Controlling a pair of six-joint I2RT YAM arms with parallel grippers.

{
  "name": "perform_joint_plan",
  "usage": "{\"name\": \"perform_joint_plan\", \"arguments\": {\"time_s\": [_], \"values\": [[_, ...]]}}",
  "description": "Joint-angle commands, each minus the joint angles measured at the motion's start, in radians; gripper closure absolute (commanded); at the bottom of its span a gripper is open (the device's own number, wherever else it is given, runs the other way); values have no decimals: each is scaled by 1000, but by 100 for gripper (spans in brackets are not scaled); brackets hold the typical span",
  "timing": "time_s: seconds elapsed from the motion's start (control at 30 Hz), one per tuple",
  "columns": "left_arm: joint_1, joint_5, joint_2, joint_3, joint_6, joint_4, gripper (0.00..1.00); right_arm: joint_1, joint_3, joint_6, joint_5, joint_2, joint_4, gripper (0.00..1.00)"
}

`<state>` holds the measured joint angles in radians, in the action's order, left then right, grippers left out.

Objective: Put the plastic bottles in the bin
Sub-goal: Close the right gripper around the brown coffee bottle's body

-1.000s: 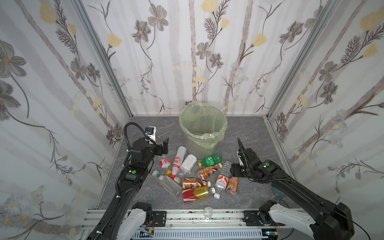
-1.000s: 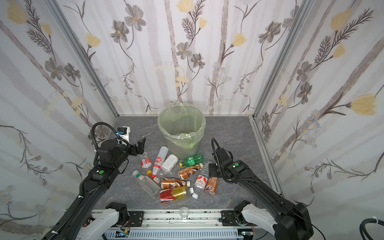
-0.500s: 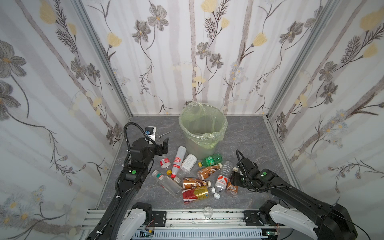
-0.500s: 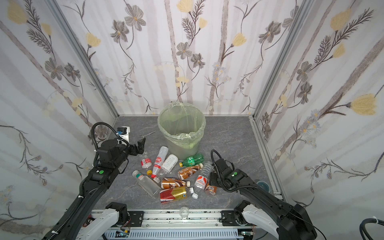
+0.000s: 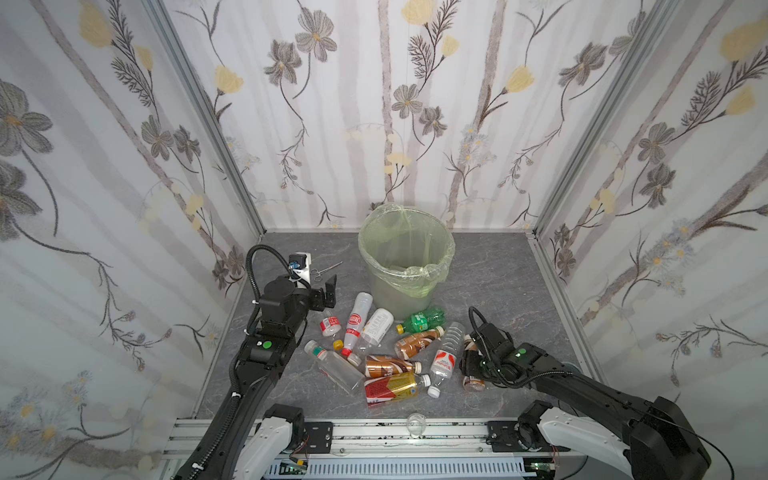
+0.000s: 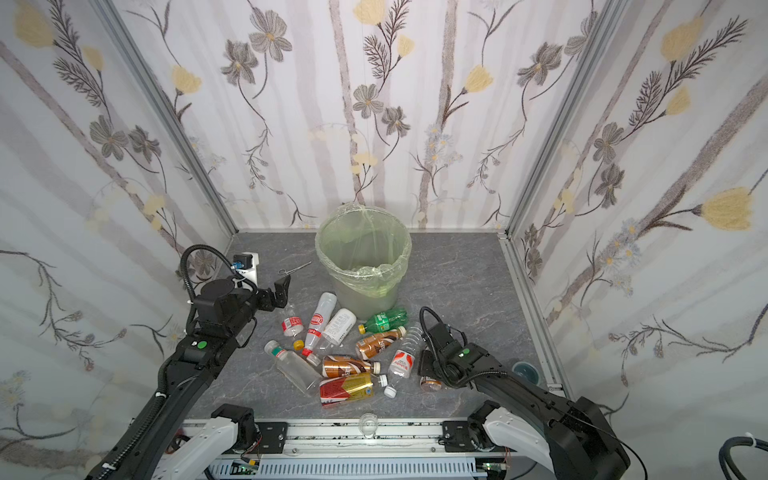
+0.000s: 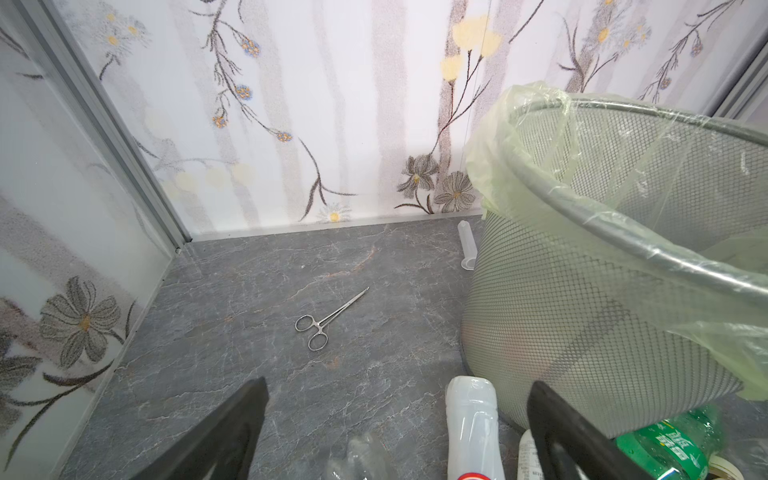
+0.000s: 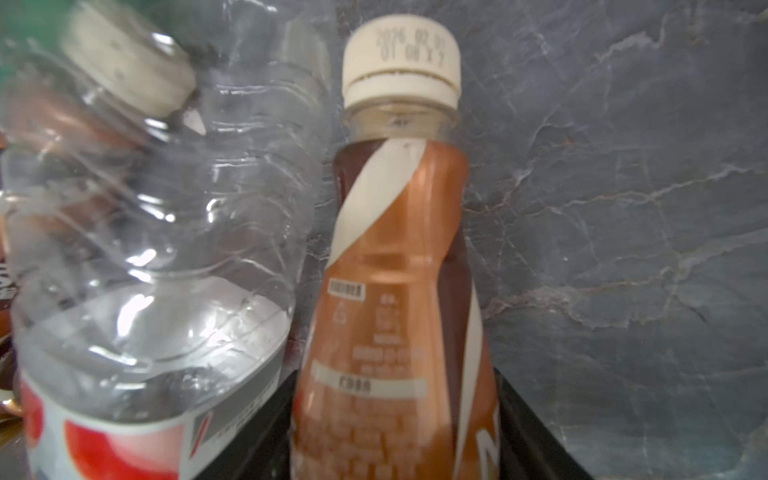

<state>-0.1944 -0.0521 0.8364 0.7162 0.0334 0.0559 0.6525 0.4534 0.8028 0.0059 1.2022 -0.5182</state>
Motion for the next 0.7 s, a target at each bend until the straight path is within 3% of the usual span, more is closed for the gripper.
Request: {"name": "perform_joint_plan", "arguments": {"time_s": [0.0, 0.3, 0.67], "values": [[1, 10, -3, -1, 0, -22, 0, 1, -14, 19, 5, 18, 61, 35], [1, 11, -3, -1, 1, -22, 0, 1, 5, 15, 62, 26, 52, 45], [1, 10, -5, -1, 0, -23, 0, 0, 81, -32, 206, -28, -67, 47]]}}
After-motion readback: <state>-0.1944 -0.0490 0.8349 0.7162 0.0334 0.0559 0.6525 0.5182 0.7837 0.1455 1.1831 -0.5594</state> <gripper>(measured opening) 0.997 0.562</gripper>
